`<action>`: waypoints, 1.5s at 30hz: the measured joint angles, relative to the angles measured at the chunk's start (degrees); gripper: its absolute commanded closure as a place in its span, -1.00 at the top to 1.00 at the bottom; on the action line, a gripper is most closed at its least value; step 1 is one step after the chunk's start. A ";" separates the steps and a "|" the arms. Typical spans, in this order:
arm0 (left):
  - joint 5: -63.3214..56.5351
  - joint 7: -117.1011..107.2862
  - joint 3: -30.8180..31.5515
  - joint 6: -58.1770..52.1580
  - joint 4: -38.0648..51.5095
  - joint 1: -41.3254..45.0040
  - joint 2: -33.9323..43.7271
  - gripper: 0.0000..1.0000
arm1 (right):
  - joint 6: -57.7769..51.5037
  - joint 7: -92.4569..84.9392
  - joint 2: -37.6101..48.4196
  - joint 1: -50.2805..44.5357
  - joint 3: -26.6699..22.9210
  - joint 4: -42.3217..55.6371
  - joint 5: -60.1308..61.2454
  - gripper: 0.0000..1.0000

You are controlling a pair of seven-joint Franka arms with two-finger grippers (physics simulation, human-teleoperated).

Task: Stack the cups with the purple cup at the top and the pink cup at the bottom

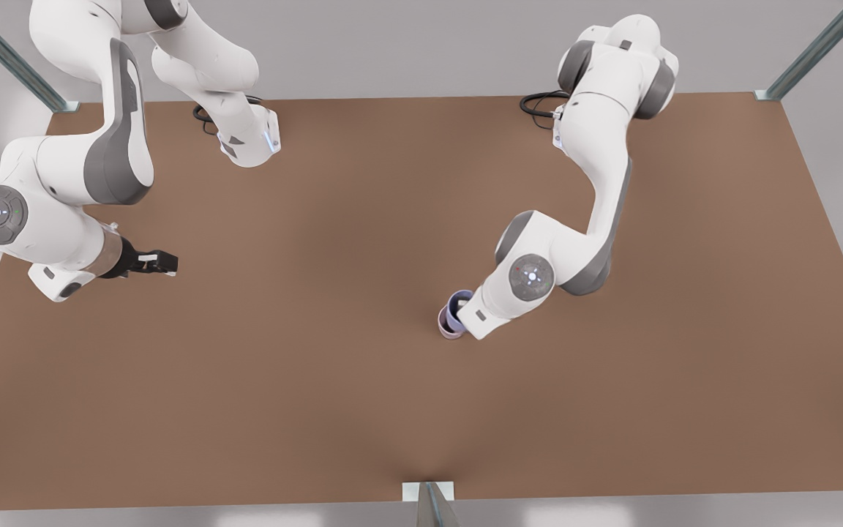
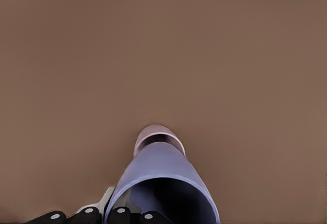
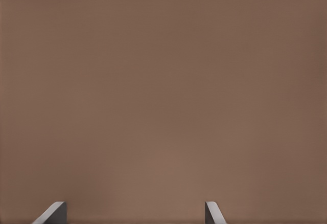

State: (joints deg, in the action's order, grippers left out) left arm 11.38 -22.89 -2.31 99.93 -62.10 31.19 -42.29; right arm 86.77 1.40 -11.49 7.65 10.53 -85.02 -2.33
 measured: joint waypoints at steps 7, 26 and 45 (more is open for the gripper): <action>1.02 -7.54 0.03 0.74 -2.76 1.04 -1.04 -0.57 | -0.06 -0.14 0.00 0.00 0.00 0.00 0.01 1.00; 1.89 -17.91 0.09 4.18 -3.65 0.70 -2.37 -0.57 | -0.25 -0.85 -0.02 0.44 0.00 0.00 0.09 1.00; 2.07 -21.15 0.03 4.94 -3.60 1.24 -3.50 0.99 | -0.34 -1.15 -0.07 0.44 0.00 -0.05 0.10 1.00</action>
State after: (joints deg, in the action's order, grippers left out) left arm 13.45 -44.04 -2.28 104.88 -65.70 32.43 -45.79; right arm 86.43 0.25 -11.56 8.09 10.53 -85.06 -2.23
